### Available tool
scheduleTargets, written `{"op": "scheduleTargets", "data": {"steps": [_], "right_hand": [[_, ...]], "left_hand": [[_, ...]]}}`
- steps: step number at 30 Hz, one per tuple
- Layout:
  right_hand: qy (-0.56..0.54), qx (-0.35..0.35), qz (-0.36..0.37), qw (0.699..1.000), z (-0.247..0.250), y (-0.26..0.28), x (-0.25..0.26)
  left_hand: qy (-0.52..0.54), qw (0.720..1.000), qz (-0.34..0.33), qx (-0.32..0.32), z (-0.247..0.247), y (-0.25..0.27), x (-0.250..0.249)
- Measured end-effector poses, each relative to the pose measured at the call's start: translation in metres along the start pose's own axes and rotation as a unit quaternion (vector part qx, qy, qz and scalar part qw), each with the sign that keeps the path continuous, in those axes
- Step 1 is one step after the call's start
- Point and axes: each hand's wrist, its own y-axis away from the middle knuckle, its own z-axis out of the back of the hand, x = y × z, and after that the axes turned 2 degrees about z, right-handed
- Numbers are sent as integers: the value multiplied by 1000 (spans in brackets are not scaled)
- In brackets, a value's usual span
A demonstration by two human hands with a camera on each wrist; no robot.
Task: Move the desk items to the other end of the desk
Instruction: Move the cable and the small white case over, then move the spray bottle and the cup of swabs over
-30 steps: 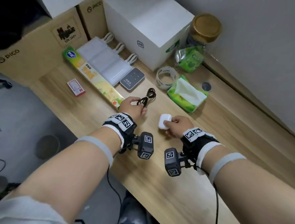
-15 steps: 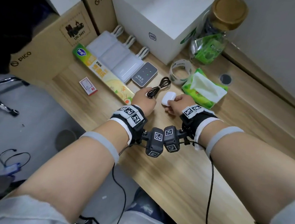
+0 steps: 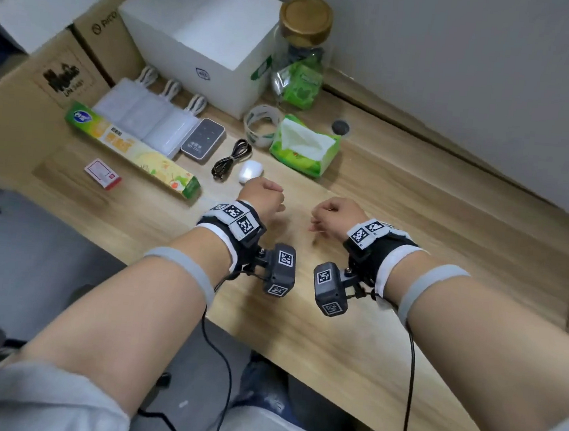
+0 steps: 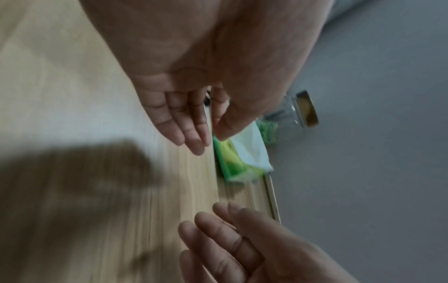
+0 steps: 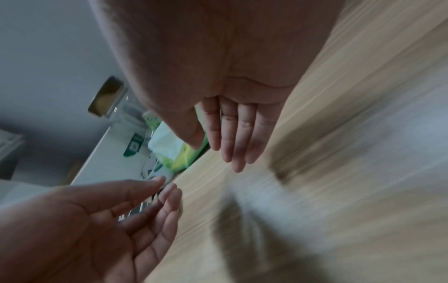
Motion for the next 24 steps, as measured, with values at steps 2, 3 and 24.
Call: {"op": "scheduleTargets", "data": {"steps": [2, 3, 24], "right_hand": [[-22, -26, -4, 999, 34, 25, -26], [-30, -38, -6, 999, 53, 39, -41], [-220, -352, -60, 908, 469, 435, -359]], "left_hand": [[-32, 999, -18, 35, -40, 28, -1], [-44, 997, -28, 48, -63, 42, 1], [-214, 894, -194, 342, -543, 419, 99]]}}
